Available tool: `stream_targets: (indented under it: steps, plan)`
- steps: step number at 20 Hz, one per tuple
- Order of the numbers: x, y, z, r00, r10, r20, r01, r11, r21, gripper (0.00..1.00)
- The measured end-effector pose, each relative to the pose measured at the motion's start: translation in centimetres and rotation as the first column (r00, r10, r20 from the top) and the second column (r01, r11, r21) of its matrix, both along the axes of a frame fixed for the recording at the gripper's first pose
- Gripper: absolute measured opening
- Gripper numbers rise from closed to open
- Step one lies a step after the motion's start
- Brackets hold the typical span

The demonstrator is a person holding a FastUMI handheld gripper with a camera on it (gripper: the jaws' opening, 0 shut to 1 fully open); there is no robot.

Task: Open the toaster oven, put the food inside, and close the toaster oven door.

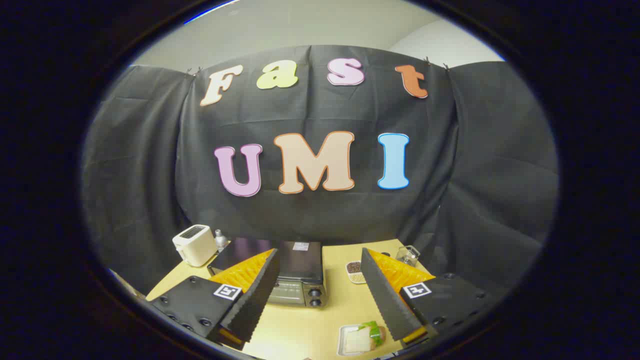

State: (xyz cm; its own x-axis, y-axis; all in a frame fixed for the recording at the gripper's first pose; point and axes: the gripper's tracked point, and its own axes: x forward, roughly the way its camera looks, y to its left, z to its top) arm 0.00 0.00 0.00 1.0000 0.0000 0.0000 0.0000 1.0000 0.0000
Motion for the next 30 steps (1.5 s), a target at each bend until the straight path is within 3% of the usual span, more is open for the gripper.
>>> stream_targets:
  steps: [17, 22, 30]
  plan:
    - [-1.7, 6.6, -2.7, 0.995, 0.099, 0.0, -0.098, 0.994, 0.054, 1.0]
    - [1.3, 10.6, -5.8, 0.99, 0.129, -0.055, -0.128, 0.991, 0.033, 1.0]
    - [8.6, 16.7, -10.2, 0.989, 0.076, -0.124, -0.074, 0.997, 0.023, 1.0]
